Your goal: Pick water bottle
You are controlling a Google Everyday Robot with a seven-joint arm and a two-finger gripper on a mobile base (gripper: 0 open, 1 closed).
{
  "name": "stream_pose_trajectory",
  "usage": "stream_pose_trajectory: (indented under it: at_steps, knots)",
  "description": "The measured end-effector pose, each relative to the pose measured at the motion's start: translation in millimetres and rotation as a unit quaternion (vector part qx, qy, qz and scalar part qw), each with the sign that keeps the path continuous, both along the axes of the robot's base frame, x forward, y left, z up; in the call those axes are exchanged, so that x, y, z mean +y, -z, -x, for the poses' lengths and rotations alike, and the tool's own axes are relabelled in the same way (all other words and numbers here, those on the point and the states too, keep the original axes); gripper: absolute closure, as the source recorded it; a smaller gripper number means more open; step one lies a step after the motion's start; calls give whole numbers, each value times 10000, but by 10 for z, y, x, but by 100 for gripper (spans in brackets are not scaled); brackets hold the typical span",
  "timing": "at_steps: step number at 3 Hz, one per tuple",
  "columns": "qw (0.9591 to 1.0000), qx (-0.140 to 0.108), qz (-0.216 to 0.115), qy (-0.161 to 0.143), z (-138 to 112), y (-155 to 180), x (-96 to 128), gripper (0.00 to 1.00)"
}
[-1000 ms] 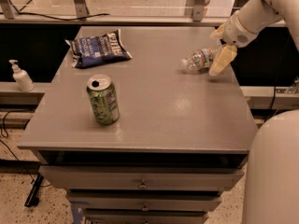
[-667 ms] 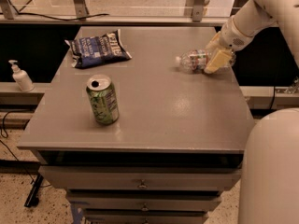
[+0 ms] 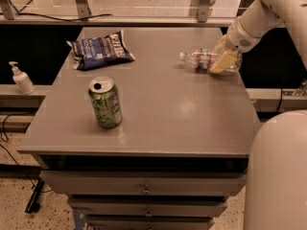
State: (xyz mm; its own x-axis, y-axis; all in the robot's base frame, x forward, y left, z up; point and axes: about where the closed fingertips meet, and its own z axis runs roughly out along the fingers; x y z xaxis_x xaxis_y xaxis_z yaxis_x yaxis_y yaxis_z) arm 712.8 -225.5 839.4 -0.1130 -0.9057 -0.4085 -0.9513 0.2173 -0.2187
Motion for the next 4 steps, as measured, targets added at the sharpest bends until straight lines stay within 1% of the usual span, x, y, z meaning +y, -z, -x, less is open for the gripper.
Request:
stream_pose_trajectory:
  at_steps: [1,2,3,4]
  knots:
    - [9997,-33,-262,1,146,-334,84,100]
    - [9959,-87,-903,-52,402,-789,351,100]
    - [9833,-40,-1810,-209,674,-1195,787,100]
    - [9801,-8,-1961,-305,693,-1226,903,100]
